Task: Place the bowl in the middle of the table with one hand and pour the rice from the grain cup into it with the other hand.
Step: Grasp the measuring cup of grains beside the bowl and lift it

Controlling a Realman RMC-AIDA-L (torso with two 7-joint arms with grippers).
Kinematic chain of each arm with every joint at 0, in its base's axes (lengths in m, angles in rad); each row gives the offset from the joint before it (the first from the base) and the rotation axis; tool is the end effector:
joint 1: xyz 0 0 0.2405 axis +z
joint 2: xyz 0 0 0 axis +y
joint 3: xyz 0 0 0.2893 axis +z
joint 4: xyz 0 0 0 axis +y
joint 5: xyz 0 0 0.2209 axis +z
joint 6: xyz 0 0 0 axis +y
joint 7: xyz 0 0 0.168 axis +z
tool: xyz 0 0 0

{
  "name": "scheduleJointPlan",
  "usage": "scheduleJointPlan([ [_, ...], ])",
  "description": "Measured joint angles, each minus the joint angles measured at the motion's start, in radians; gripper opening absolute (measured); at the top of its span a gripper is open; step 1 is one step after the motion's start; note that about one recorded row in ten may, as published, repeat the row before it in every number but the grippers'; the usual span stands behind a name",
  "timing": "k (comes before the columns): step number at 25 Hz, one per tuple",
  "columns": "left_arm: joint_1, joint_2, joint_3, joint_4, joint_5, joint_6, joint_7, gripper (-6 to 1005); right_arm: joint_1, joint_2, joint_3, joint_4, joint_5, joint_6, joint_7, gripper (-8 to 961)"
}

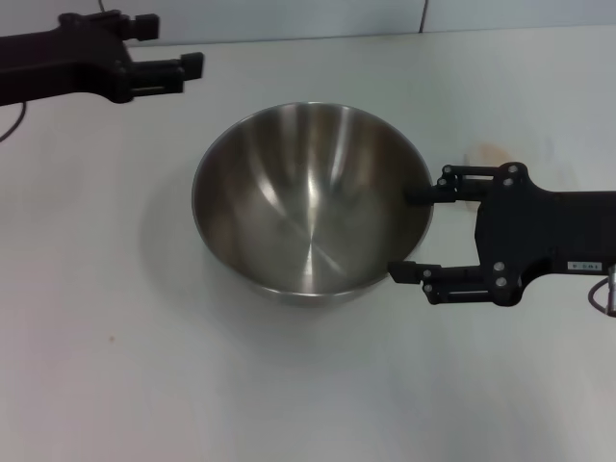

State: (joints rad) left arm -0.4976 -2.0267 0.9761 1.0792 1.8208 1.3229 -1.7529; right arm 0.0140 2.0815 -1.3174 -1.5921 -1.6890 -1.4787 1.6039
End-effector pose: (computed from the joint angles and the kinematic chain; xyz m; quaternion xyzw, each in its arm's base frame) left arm -0.2233 0.4218 0.0323 -0.9267 -0.1915 -0.2179 0.2390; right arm 0.2118 0.2738 0.0034 -0.9660 0.0471 0.1945 0.1636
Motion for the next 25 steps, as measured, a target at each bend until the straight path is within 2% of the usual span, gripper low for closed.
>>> scheduleJointPlan([
  [4, -0.041, 0.035, -0.09, -0.117, -0.021, 0.098, 0.051, 809, 0.009, 0.0, 0.004, 0.0, 0.0, 0.0, 0.004, 743],
  [8, -0.029, 0.032, -0.107, -0.142, -0.027, 0.19, 0.167, 809, 0.009, 0.0, 0.025, 0.003, 0.0, 0.0, 0.015, 743],
  [11, -0.009, 0.023, -0.104, -0.144, -0.024, 0.233, 0.23, 809, 0.005, 0.001, 0.037, 0.004, 0.001, 0.0, 0.031, 743],
  [15, 0.0, 0.024, -0.105, -0.16, -0.022, 0.269, 0.278, 809, 0.0, 0.001, 0.046, 0.004, 0.001, 0.0, 0.045, 743],
  [23, -0.001, 0.079, -0.109, -0.171, 0.071, 0.349, 0.281, 809, -0.015, 0.001, 0.08, 0.001, 0.009, 0.0, 0.071, 743],
  [24, -0.001, 0.079, -0.109, -0.171, 0.071, 0.349, 0.281, 809, -0.016, 0.002, 0.088, 0.005, 0.015, 0.0, 0.073, 743],
  [25, -0.006, 0.092, -0.113, -0.171, 0.077, 0.379, 0.273, 809, -0.019, 0.002, 0.096, 0.009, 0.022, 0.0, 0.074, 743],
])
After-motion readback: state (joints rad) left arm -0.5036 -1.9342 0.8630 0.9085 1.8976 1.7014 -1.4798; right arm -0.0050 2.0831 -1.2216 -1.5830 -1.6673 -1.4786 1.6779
